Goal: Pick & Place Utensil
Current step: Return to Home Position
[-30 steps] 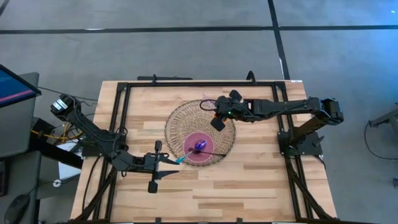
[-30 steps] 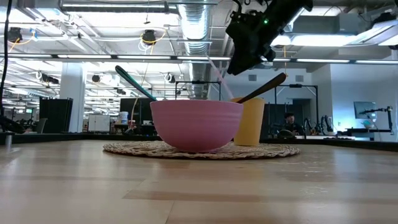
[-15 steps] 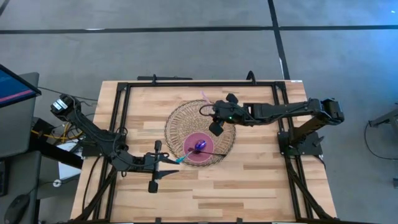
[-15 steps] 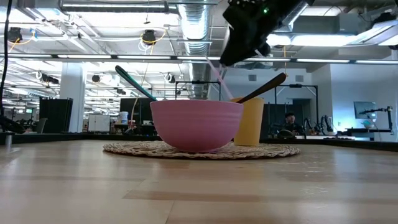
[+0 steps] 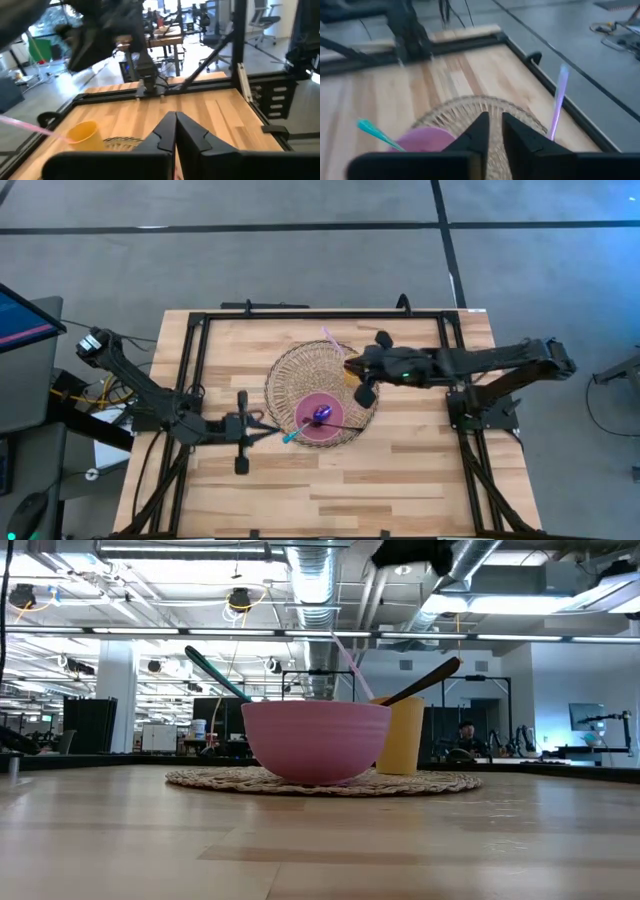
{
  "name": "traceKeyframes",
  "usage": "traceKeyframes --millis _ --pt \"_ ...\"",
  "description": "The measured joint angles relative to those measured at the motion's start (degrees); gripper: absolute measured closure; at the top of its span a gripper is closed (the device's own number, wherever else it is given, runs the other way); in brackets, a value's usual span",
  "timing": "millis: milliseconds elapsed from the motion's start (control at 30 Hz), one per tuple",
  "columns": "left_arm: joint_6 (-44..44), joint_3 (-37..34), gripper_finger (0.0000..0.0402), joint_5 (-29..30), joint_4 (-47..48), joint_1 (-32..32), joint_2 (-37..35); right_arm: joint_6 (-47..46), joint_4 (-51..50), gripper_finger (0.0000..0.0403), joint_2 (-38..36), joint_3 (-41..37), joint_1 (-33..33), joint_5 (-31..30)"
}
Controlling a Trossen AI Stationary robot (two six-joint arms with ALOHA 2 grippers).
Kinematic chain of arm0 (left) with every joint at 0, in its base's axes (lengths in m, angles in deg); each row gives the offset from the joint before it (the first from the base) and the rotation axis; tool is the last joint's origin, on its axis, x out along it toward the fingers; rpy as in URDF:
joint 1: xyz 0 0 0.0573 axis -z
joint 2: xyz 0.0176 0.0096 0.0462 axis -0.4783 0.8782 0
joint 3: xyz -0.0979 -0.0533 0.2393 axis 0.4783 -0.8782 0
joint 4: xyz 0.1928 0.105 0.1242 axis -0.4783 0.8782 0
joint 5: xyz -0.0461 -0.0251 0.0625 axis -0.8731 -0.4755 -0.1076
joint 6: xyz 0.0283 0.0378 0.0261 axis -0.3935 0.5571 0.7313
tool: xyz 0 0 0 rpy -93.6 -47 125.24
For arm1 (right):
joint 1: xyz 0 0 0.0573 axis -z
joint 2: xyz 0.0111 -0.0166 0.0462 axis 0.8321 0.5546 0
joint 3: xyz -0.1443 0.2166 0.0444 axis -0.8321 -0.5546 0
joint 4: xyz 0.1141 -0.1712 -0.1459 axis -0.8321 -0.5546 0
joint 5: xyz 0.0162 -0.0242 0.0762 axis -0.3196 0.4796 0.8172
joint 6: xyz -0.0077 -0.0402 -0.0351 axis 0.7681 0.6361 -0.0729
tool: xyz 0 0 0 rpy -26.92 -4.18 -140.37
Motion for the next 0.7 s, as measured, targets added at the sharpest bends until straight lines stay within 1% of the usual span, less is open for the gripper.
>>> traceKeyframes --millis 67,133,233,300,400,467,567,633,700 --pt "-1.33 0.00 0.0396 0.01 4.15 -1.40 -3.47 0.03 -0.17 0.0385 -2.40 0.00 -0.73 -0.01" --pt "-2.52 0.00 0.0397 0.09 9.17 -2.87 -7.26 0.06 -1.55 0.0397 -4.79 0.00 -1.38 -0.10" --pt "-3.47 0.00 0.0397 -0.14 16.02 -5.17 -13.22 0.23 -4.61 0.0394 -7.84 0.00 -2.34 -0.13" --pt "-3.40 0.00 0.0398 -0.17 20.09 -6.40 -16.65 1.31 -6.52 0.0399 -9.20 -0.01 -3.08 -0.17" --pt "-3.42 -0.04 0.0397 -0.41 26.06 -7.69 -20.68 4.36 -5.04 0.0400 -11.11 -2.75 -4.33 -0.12" --pt "-3.41 -1.70 0.0397 -1.29 27.25 -8.24 -22.78 5.95 -1.23 0.0399 -12.43 -6.25 -5.35 -0.05" --pt "-3.47 -6.51 0.0397 -3.64 26.95 -9.18 -25.74 9.11 7.00 0.0402 -15.07 -13.09 -7.08 0.07" --pt "-3.57 -10.20 0.0398 -5.22 25.18 -10.05 -27.11 11.17 12.13 0.0400 -17.30 -17.56 -8.01 0.44" --pt "-2.67 -13.98 0.0396 -8.01 21.25 -10.95 -28.50 12.07 16.29 0.0400 -19.56 -21.44 -8.43 2.24"
